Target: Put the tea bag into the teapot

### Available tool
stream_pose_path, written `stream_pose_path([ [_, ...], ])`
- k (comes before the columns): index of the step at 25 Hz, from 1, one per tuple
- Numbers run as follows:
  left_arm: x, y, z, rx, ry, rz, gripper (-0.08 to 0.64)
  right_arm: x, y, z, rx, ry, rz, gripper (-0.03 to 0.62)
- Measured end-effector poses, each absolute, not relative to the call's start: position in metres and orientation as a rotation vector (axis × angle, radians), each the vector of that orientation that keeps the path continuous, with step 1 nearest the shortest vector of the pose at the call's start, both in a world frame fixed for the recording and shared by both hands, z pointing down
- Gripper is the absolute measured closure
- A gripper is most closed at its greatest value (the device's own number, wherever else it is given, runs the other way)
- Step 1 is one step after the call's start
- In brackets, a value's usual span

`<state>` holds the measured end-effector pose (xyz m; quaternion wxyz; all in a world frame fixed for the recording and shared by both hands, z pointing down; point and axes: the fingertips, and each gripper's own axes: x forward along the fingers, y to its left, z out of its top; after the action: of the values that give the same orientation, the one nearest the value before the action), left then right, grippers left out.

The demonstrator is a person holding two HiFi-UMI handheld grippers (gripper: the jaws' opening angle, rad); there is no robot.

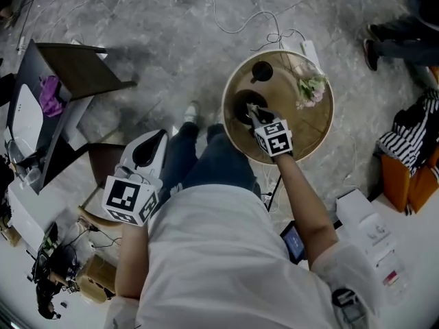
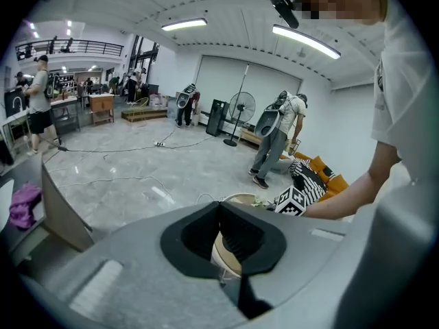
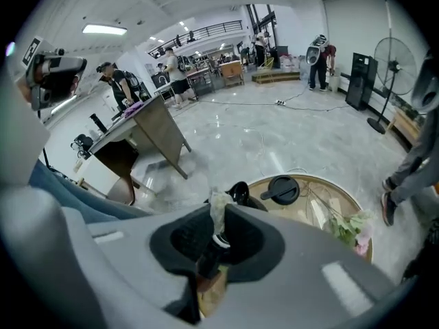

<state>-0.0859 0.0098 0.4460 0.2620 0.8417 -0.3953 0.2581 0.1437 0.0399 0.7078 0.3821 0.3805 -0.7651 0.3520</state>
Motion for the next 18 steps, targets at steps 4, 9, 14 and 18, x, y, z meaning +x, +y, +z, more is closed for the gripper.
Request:
stream_pose_path([
  [4,-0.088,0.016,0.45,2.24,-1.098,0.695,0.552,0.146,0.043,0.726,0.913,-1.913,0.89,0.543],
  [9,-0.088,0.025,0.456,2.209,-1.117,0.703,0.552,0.148,0.044,0.746,0.868,-1.881,0.88,0.543],
  [14,-0.09,0.032,0.46,2.181,-1.123,0.702,0.552,0.145,0.043,0.758,0.839,-1.87,0.874,0.543],
  [18,-0.089,0.036,0.466,2.165,-1.115,0.704,0.552,0.134,0.043,0.759,0.805,-1.851,0.86,0.543],
])
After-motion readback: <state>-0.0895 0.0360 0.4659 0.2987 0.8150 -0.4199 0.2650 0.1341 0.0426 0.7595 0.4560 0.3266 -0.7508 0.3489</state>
